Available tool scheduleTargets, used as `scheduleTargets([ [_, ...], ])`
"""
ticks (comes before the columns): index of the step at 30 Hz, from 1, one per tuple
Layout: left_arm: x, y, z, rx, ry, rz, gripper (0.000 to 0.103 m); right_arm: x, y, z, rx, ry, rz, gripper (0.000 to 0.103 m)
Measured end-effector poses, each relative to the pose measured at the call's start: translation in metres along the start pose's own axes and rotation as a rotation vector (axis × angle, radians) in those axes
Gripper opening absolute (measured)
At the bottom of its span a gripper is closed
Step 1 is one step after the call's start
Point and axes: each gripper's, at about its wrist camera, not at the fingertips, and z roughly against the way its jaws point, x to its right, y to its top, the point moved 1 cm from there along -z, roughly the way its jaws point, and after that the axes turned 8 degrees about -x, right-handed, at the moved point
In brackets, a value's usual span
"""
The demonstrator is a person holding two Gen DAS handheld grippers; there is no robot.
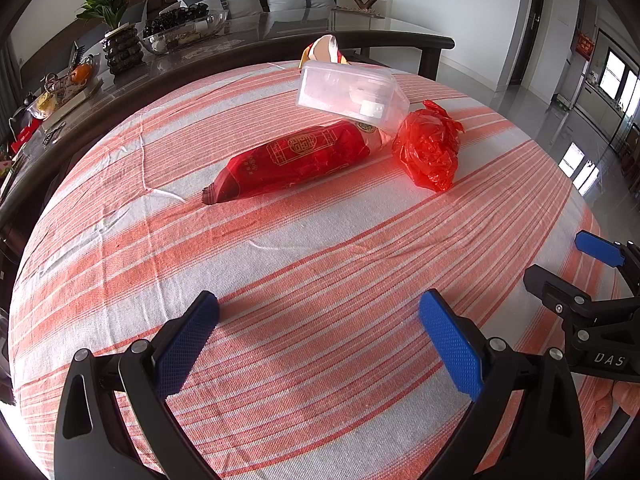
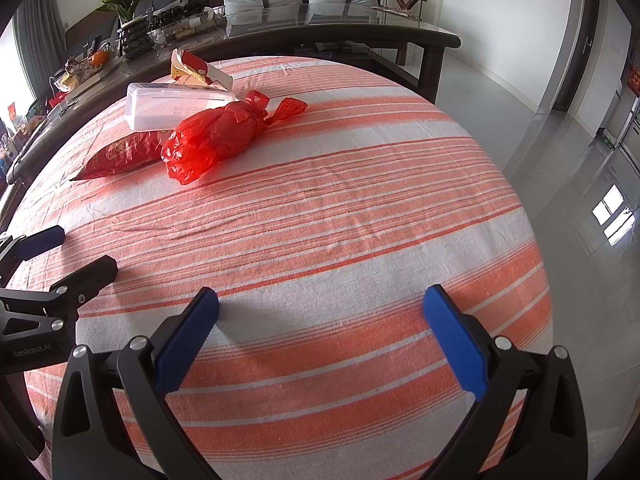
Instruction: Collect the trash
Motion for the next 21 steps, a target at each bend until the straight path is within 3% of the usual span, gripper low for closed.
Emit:
scheduleTargets([
  [8, 0.0, 0.0, 0.0, -0.005, -0.003, -0.002, 0.099, 0.0, 0.0, 0.0, 0.0, 0.006, -0.003, 0.099],
  [11, -0.005, -0.008, 0.006, -0.057, -0.061, -0.116, 0.099, 0.0, 0.007, -0.002, -0.041, 0.006, 0.013, 0.099],
  [15, -0.032, -0.038, 0.021, -0.05, -0.096, -0.183, 0.099, -0.017, 0.04, -0.001, -0.007, 0.154, -0.023, 0.099],
  [19, -0.054, -0.042, 0.024, -0.047, -0.093, -0.195, 0.099, -0.048, 0.081, -0.024, 0.004, 0.175, -0.016, 0.097],
  [21, -0.063, -0.036, 0.023, -0.049, -0.085, -0.181, 0.099, -0.054, 0.09, -0.037, -0.013, 0.161, -0.02, 0.085],
])
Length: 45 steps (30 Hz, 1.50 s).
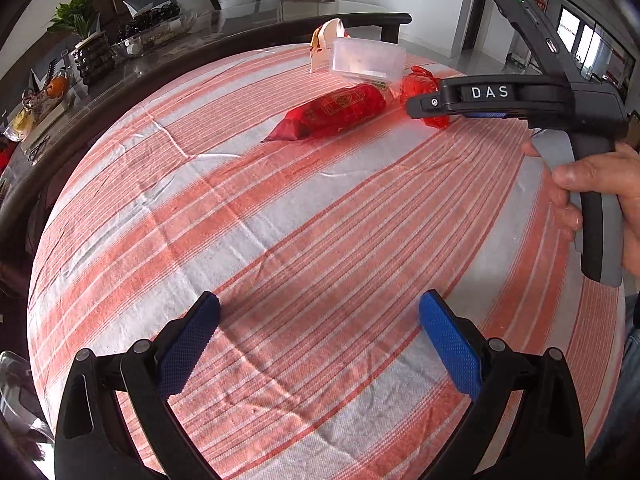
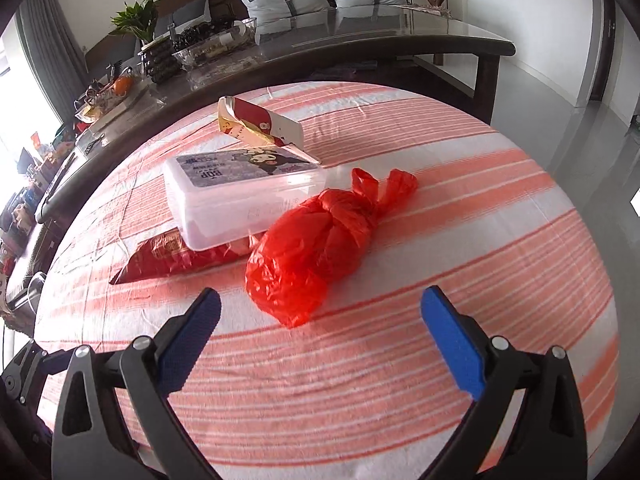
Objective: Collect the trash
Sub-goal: 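Grasp the red plastic bag with the right tool while the left tool grasps the red snack bar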
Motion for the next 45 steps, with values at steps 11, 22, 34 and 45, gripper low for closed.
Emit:
scheduleTargets([
  [11, 0.008, 0.103, -0.023, 0.051, -0.024, -0.237, 0.099, 0.035, -0.068, 0.063, -0.001, 0.0, 0.121, 0.037],
  [22, 0.018, 0.104, -0.035, -0.014, -0.12, -0.267, 0.029, 0.047, -0.132, 0.092, 0.027, 0.026, 0.179, 0.037],
  [34, 0.051, -0.021, 0.031, 0.034, -0.121, -0.026, 0.089, 0.0, -0.17, 0.089, 0.014, 0.08, 0.328, 0.043],
  [45, 0.053, -0.019, 0.005, 0.016, -0.042, -0.062, 0.098, 0.003, -0.172, 0.094, -0.025, 0.034, 0.253, 0.08],
])
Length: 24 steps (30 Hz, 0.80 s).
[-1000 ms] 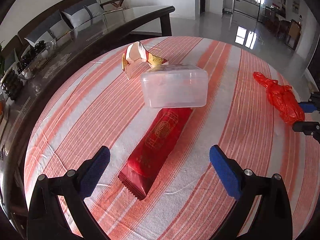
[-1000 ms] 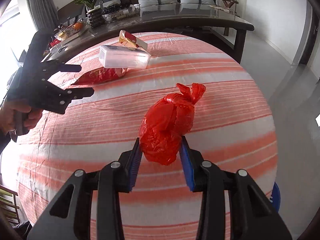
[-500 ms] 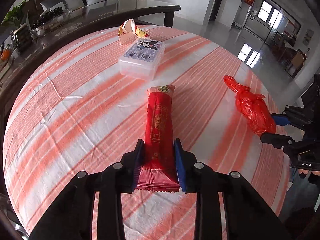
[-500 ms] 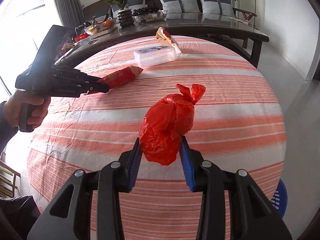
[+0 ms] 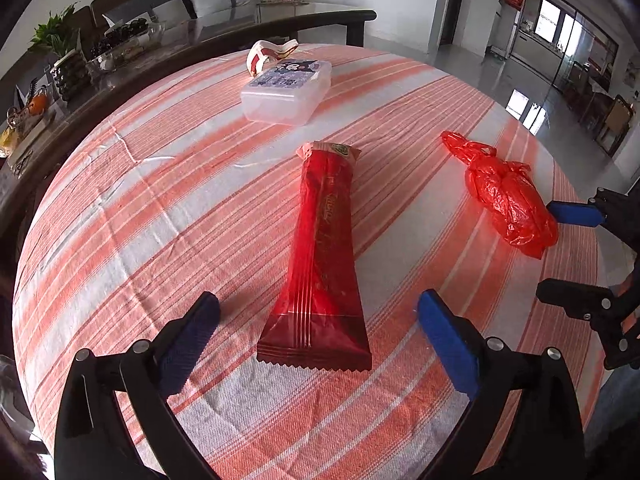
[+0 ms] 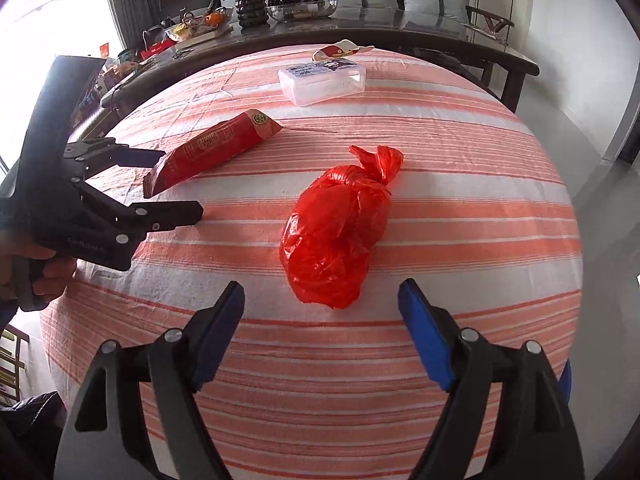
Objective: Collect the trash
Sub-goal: 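Grasp the red plastic bag with the right tool while the left tool grasps the red snack bar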
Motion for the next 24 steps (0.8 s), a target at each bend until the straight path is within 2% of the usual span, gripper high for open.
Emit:
scheduleTargets([
  [2, -0.001, 0.0, -0.001, 0.002, -0.004, -0.007, 0.098, 0.006, 0.002, 0.001, -0.022, 0.009, -0.038, 0.084],
  [10, 0.0, -0.001, -0.001, 0.011, 0.002, -0.013, 0.099, 0.026, 0.009, 0.006, -0.066, 0.097, -0.168, 0.084],
  [13, -0.004, 0.0, 0.001, -0.011, -0.006, -0.019, 0.099, 0.032, 0.009, 0.011, -0.077, 0.116, -0.196, 0.084],
  [17, -0.023, 0.0, 0.02, 0.038, -0.122, 0.027, 0.098, 0.047, 0.015, 0.03, -0.066, 0.099, -0.245, 0.084],
  [19, -0.026, 0.006, 0.022, 0.029, -0.156, 0.034, 0.098, 0.048, 0.024, 0.038, -0.056, 0.088, -0.245, 0.084],
  [21, -0.02, 0.014, 0.019, 0.008, -0.134, 0.011, 0.098, 0.04, 0.036, 0.039, -0.058, 0.078, -0.217, 0.084],
  [23, -0.013, 0.022, 0.015, -0.003, -0.089, -0.017, 0.098, 0.027, 0.05, 0.03, -0.096, 0.074, -0.179, 0.084],
  [24, -0.012, 0.026, 0.013, -0.007, -0.079, -0.016, 0.094, 0.021, 0.055, 0.023, -0.117, 0.071, -0.163, 0.084],
])
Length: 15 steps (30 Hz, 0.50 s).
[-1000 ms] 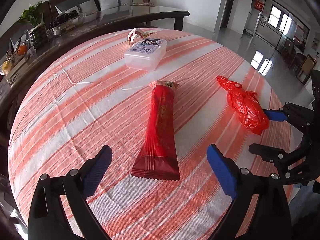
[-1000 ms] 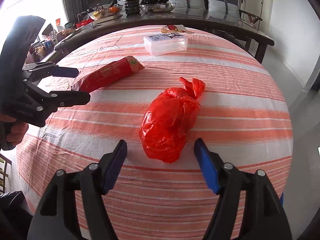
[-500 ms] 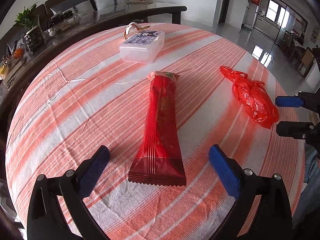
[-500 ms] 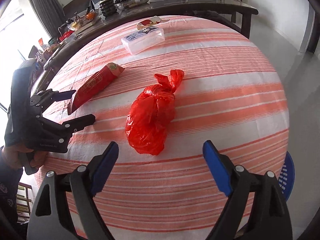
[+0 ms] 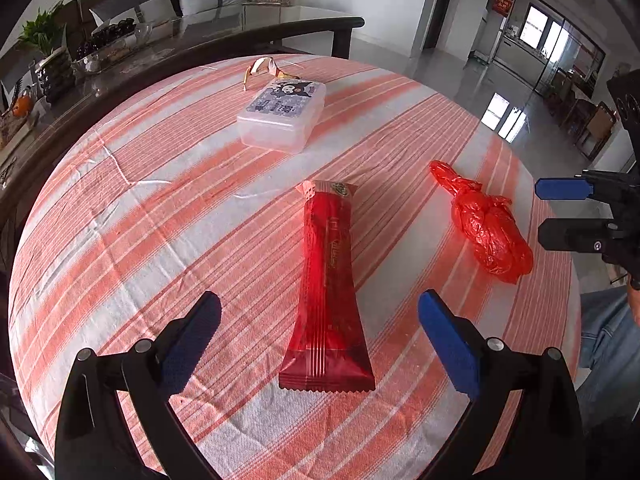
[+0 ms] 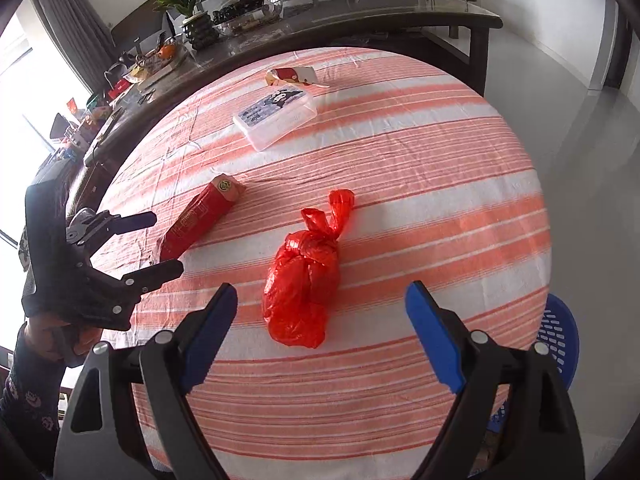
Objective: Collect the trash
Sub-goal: 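Grasp the red plastic bag with the right tool while the left tool grasps the red snack bar, then carry snack bar and red bag over the blue basket and open both tools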
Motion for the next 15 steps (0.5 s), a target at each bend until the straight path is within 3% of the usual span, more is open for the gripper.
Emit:
scheduleTargets([
  [4, -0.004, 0.012, -0.006, -0.015, -0.042, 0.049, 0.076, -0.012, 0.017, -0.03, -0.042, -0.088, 0.019, 0.083],
  [5, -0.002, 0.015, -0.008, -0.018, -0.033, 0.047, 0.073, -0.012, 0.019, -0.036, -0.049, -0.103, 0.013, 0.077],
  [6, 0.001, 0.017, -0.011, -0.024, -0.019, 0.038, 0.058, -0.01, 0.02, -0.04, -0.058, -0.095, 0.005, 0.07],
  [7, 0.004, 0.018, -0.015, -0.035, -0.015, 0.03, 0.029, -0.008, 0.019, -0.043, -0.066, -0.075, -0.004, 0.046],
  [8, 0.005, 0.018, -0.017, -0.043, -0.011, 0.032, 0.018, -0.006, 0.017, -0.044, -0.066, -0.066, -0.009, 0.044],
  [11, 0.01, 0.015, -0.004, 0.006, -0.022, 0.051, 0.014, -0.008, 0.006, -0.027, -0.019, -0.051, 0.012, 0.043],
  [15, 0.031, 0.008, 0.026, 0.09, 0.026, 0.031, 0.014, -0.005, -0.009, 0.003, 0.048, -0.037, 0.035, 0.043],
])
